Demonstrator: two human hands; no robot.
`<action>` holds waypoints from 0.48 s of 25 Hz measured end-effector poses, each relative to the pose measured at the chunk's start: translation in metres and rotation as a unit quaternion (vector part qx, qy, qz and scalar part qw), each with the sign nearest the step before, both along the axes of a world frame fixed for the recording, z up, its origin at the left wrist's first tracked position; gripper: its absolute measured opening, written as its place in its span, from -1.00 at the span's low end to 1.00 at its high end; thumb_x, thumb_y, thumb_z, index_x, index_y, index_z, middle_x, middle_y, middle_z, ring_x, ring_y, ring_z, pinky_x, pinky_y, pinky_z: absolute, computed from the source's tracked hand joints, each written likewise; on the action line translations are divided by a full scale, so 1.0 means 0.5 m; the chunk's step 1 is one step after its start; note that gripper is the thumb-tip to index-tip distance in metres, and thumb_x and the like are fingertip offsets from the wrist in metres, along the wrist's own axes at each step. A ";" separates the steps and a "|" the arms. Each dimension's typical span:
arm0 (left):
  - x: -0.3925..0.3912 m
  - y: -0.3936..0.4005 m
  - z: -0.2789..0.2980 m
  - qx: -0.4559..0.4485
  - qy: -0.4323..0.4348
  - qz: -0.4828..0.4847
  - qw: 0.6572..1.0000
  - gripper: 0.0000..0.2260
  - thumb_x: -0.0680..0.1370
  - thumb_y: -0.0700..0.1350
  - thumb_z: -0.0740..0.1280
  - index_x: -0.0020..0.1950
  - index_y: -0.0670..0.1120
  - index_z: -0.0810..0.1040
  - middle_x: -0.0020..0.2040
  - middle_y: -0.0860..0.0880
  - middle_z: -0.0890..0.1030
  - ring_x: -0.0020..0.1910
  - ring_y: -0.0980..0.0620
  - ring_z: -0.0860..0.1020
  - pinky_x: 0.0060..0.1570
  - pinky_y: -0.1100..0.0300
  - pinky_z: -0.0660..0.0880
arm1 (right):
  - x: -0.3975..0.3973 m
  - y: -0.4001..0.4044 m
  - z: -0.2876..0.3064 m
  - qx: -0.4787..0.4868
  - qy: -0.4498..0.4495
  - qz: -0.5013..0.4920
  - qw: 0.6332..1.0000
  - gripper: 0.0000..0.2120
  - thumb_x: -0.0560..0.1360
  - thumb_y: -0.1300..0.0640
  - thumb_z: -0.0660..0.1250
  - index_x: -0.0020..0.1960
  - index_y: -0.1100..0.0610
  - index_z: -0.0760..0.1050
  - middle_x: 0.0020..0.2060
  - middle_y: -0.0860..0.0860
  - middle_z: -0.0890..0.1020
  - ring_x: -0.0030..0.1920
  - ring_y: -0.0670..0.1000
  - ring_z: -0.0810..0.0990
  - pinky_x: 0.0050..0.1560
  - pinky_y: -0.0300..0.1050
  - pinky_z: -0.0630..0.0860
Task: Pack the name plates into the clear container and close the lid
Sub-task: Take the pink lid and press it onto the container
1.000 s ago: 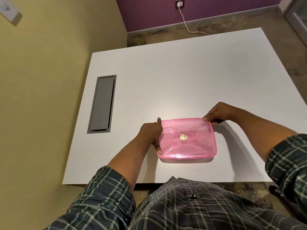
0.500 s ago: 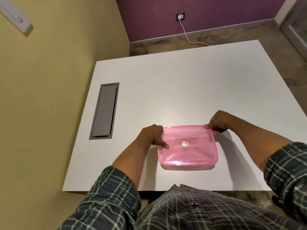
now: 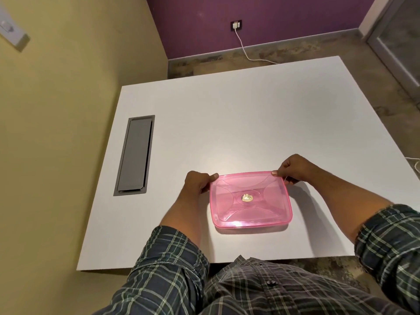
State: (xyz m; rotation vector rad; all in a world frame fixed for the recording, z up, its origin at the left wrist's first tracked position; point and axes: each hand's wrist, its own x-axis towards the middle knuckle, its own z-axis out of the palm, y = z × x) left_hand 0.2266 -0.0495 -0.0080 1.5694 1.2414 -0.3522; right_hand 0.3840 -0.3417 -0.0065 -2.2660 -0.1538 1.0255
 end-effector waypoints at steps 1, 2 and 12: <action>0.001 0.000 -0.004 -0.007 0.004 0.010 1.000 -0.59 0.41 -0.09 0.59 -0.39 -0.17 0.38 -0.39 -0.14 0.48 -0.25 -0.10 0.45 -0.16 0.12 0.45 | -0.001 -0.002 -0.002 0.006 -0.001 -0.002 1.000 -0.68 0.37 0.09 0.59 -0.23 0.36 0.63 -0.36 0.23 0.66 -0.42 0.05 0.62 -0.38 -0.16 0.55; 0.003 -0.001 -0.011 -0.012 0.004 0.018 1.000 -0.60 0.42 -0.10 0.58 -0.38 -0.16 0.38 -0.39 -0.14 0.47 -0.24 -0.10 0.44 -0.15 0.12 0.44 | -0.001 -0.004 -0.007 0.014 -0.002 -0.001 1.000 -0.67 0.38 0.09 0.59 -0.23 0.37 0.62 -0.37 0.21 0.65 -0.42 0.05 0.61 -0.39 -0.17 0.54; -0.003 -0.006 -0.001 0.025 -0.009 -0.025 0.999 -0.63 0.42 -0.02 0.57 -0.34 -0.14 0.43 -0.30 -0.15 0.54 -0.24 -0.13 0.53 -0.07 0.14 0.55 | -0.003 -0.006 -0.006 0.039 -0.018 0.033 0.999 -0.65 0.40 0.11 0.57 -0.22 0.41 0.59 -0.40 0.20 0.63 -0.40 0.08 0.58 -0.34 -0.12 0.55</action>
